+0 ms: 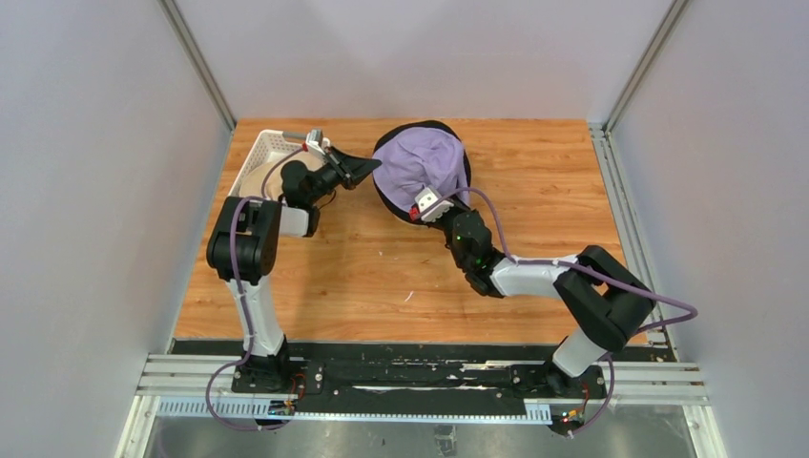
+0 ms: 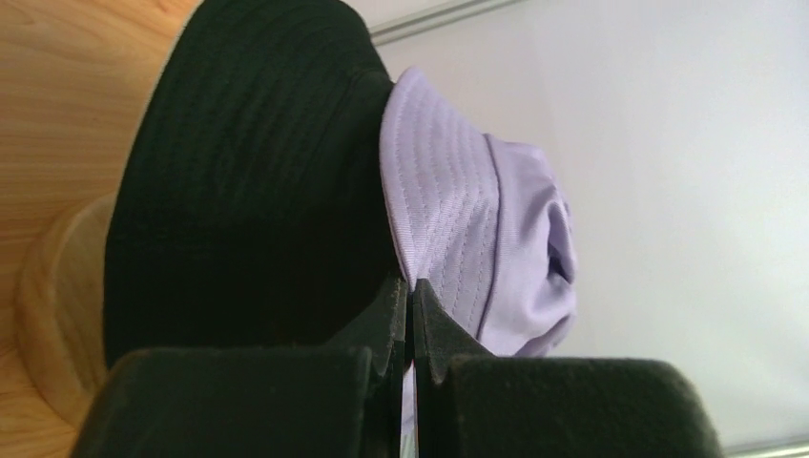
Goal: Stack the hats
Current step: Stack the hat on the hat.
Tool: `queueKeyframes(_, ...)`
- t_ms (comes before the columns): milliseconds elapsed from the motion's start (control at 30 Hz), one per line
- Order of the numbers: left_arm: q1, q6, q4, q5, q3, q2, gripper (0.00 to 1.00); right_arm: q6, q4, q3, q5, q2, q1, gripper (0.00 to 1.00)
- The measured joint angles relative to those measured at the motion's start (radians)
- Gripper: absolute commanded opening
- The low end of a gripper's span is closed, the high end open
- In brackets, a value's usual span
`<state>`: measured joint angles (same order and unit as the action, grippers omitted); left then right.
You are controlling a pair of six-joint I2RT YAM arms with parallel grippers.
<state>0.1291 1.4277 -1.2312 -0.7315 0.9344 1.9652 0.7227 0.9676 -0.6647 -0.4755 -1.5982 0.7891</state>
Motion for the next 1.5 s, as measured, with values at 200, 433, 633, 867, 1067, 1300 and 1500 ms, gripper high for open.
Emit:
queueKeyframes(200, -0.002, -0.058, 0.064, 0.032, 0.0, 0.005, 0.0, -0.001, -0.008, -0.029, 0.0, -0.028, -0.016, 0.01)
queueKeyframes(433, -0.002, -0.215, 0.296, 0.082, 0.005, -0.064, 0.0, -0.012, -0.02, -0.064, 0.0, -0.063, -0.038, 0.01)
queueKeyframes(633, -0.002, -0.322, 0.436, 0.107, 0.037, -0.099, 0.0, -0.023, -0.031, -0.083, -0.001, -0.082, -0.04, 0.11)
queueKeyframes(867, -0.001, -0.362, 0.501, 0.106, 0.055, -0.11, 0.0, -0.072, -0.114, -0.084, 0.012, -0.051, -0.04, 0.4)
queueKeyframes(1067, -0.003, -0.373, 0.551, 0.113, 0.082, -0.11, 0.0, -0.14, -0.298, -0.083, 0.018, 0.092, -0.051, 0.46)
queueKeyframes(1300, -0.009, -0.377, 0.589, 0.123, 0.108, -0.11, 0.0, -0.217, -0.52, -0.114, -0.006, 0.275, -0.078, 0.5)
queueKeyframes(1500, -0.016, -0.375, 0.608, 0.112, 0.163, -0.107, 0.01, -0.353, -0.734, -0.298, 0.002, 0.295, -0.202, 0.49)
